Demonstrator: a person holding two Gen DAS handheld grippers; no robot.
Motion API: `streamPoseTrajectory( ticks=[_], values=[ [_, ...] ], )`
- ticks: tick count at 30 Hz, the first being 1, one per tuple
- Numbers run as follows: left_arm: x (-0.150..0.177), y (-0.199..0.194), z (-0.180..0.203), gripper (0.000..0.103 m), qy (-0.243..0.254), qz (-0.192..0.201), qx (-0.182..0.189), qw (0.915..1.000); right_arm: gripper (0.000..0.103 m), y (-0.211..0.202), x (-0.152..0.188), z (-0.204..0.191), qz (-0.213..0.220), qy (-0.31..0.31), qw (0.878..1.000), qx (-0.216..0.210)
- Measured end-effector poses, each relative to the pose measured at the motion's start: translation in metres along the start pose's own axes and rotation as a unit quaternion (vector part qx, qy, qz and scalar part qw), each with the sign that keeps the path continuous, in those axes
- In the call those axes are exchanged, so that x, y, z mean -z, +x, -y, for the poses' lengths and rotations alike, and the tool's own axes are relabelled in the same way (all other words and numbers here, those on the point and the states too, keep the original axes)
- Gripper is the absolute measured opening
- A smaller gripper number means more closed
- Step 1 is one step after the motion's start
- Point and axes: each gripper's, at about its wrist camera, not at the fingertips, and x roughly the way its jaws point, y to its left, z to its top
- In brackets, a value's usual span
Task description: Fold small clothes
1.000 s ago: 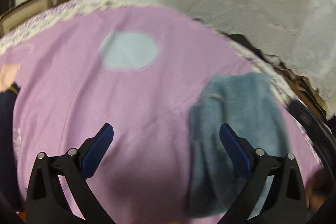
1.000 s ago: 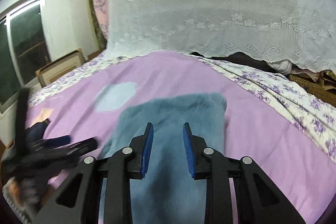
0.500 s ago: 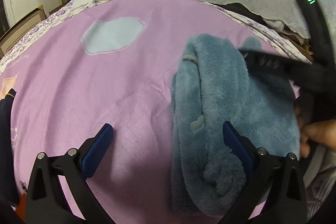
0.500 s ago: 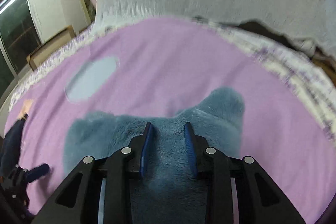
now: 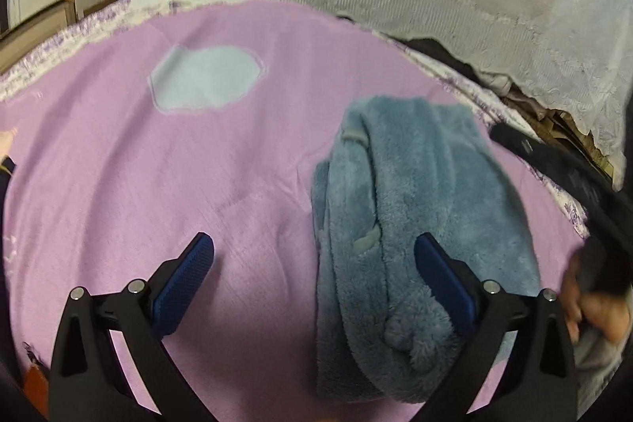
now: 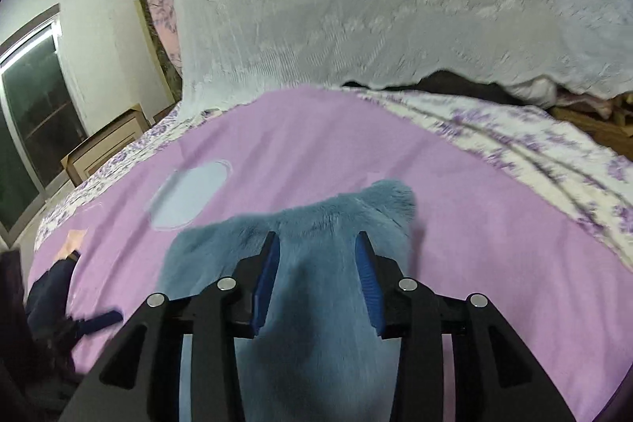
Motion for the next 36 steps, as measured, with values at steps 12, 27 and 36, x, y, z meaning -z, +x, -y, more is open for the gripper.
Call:
streamPoseTrajectory(
  ticks=[12, 27, 36],
  values=[
    [0.001, 0.025, 0.004, 0.099, 0.011, -0.043, -0.056, 0.9975, 0.054, -0.008, 0.073, -0.032, -0.028, -0.092, 0.995, 0.031],
    [0.014, 0.004, 0.017, 0.099, 0.037, 0.018, -0.083, 0.9957, 0.062, -0.017, 0.078, -0.027, 0.001, -0.082, 0.996, 0.045],
    [0.023, -0.026, 0.033, 0.098, 0.067, 0.080, -0.104, 0.9891, 0.076, -0.039, 0.082, -0.017, 0.045, -0.051, 0.997, 0.043]
  ],
)
